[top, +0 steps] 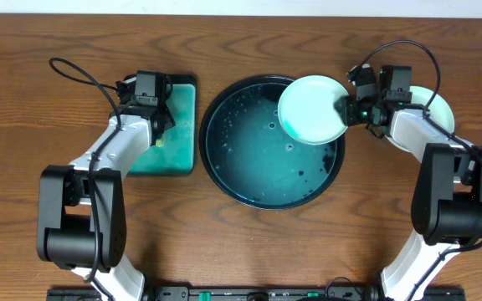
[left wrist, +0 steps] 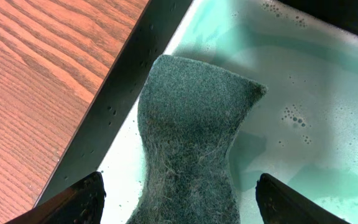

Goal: Clean dirty plates on tray and stack at the side
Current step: 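Return the sponge to the teal tray and lift the plate rightward, then drag the pale green plate across the black tray with the right gripper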

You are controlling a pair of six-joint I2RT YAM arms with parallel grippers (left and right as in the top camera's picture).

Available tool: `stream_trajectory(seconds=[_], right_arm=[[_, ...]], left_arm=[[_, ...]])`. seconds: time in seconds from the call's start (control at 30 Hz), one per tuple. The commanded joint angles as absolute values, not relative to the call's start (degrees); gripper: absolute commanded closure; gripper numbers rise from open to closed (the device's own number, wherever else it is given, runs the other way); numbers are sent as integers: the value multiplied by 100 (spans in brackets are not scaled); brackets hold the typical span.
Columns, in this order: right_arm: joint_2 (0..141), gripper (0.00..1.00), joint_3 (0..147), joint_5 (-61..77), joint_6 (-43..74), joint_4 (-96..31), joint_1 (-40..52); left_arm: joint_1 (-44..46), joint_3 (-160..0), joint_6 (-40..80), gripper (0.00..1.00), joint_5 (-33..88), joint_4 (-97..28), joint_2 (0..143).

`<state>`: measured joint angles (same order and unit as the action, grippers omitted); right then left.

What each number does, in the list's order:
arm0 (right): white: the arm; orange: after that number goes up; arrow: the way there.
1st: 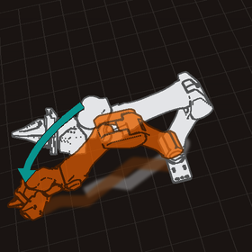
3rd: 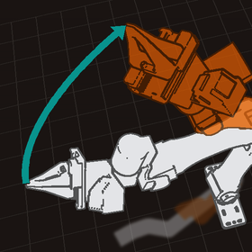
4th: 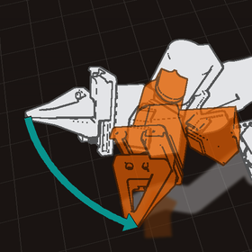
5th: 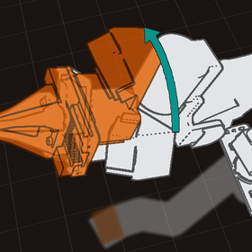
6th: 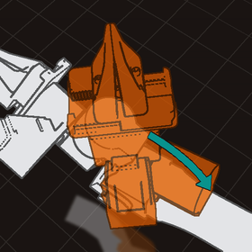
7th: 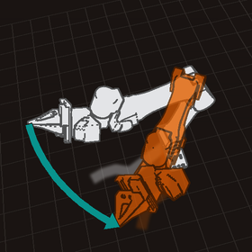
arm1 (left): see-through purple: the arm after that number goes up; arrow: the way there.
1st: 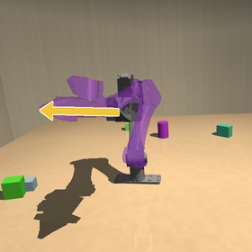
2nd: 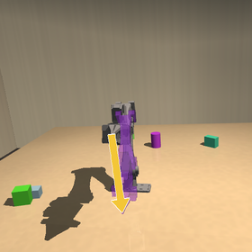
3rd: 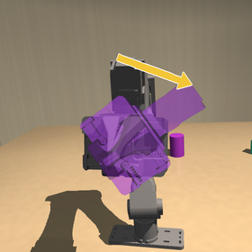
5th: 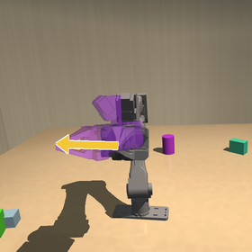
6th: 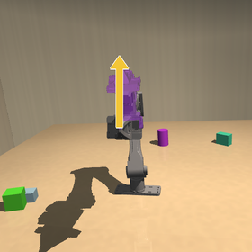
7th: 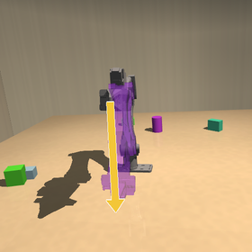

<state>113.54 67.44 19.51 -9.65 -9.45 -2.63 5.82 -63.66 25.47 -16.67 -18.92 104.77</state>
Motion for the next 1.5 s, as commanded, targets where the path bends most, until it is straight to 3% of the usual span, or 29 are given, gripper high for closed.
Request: stream_trajectory(seconds=[0.0,0.03,0.3,0.5,1.0,1.17,1.47], right_arm=[[11391,95,6785,1852,-969,-956,-248],[11389,99,6788,1852,-967,-950,-248],[10742,99,6820,1815,-930,-956,-132],[9686,99,6823,915,-1389,-1020,274],[9142,99,6820,-3544,-4991,-666,2753],[9142,99,6820,-4584,-6357,-342,3424],[9142,99,6820,-5457,-7647,62,4248]], left_arm=[[569,-6331,2554,22,-1715,-1905,10473],[569,-6331,2554,22,-1715,-1905,10473],[569,-6331,2554,21,-1717,-1905,10473],[569,-6331,2554,21,-1717,-1905,10473],[569,-6331,2554,21,-1715,-1905,10473],[569,-6331,2554,21,-1715,-1905,10473],[569,-6331,2554,21,-1717,-1905,10473]])
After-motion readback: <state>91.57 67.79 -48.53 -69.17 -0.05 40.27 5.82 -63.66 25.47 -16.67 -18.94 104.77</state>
